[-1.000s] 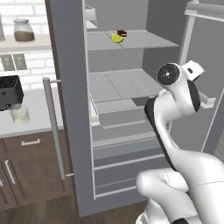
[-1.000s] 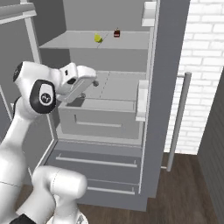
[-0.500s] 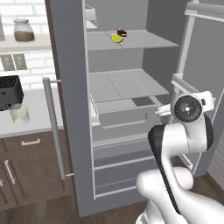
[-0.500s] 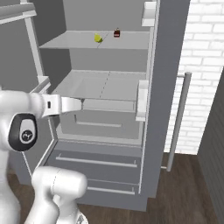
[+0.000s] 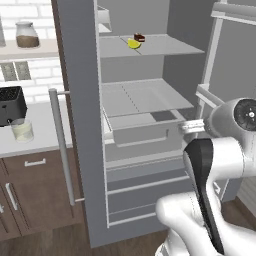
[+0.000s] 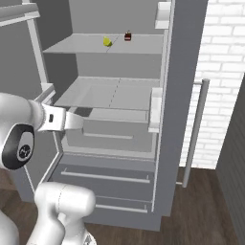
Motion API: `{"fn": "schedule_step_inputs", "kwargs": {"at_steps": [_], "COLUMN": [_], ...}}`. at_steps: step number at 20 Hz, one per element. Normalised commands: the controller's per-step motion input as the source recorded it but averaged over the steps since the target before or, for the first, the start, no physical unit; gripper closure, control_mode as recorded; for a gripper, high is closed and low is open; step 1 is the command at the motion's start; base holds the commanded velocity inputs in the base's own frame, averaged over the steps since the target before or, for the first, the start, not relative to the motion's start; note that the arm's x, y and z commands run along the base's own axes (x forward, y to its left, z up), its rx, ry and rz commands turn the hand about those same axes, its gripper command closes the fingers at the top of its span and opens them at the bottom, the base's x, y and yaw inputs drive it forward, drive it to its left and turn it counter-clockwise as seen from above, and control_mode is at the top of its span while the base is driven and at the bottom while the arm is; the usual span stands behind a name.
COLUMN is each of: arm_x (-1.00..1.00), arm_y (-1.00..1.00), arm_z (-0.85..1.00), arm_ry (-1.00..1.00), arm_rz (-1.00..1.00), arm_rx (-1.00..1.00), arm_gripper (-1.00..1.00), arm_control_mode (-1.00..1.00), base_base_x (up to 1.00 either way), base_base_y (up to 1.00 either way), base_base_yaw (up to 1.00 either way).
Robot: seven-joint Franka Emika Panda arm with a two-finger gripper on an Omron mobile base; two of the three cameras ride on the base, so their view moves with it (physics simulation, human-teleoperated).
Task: Grab a lemon wedge from the fridge and one ice cube from the ice bowl, and put them in the glass of lemonade.
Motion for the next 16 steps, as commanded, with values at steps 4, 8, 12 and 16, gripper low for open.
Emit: {"fn": "schedule_step_inputs", "kwargs": {"at_steps": [4,8,12,16], "arm_x": [0.00,0.00,0.00,0.00], "arm_y": [0.52,0.41,0.17,0.01], "arm_z": [-0.06,-0.12,-0.13,-0.10], "arm_ry": [0.08,0.03,0.00,0.00], "arm_rz": [0.13,0.13,0.18,0.17], "arm_rx": [0.00,0.00,0.02,0.03], "arm_gripper": [-1.00,-1.00,-1.00,-1.00], "arm_control_mode": [-1.00,-1.00,-1.00,-1.00], "base_base_x": [0.00,0.00,0.00,0.00], "base_base_y": [0.00,0.00,0.00,0.00], "base_base_yaw": [0.00,0.00,0.00,0.00]}}
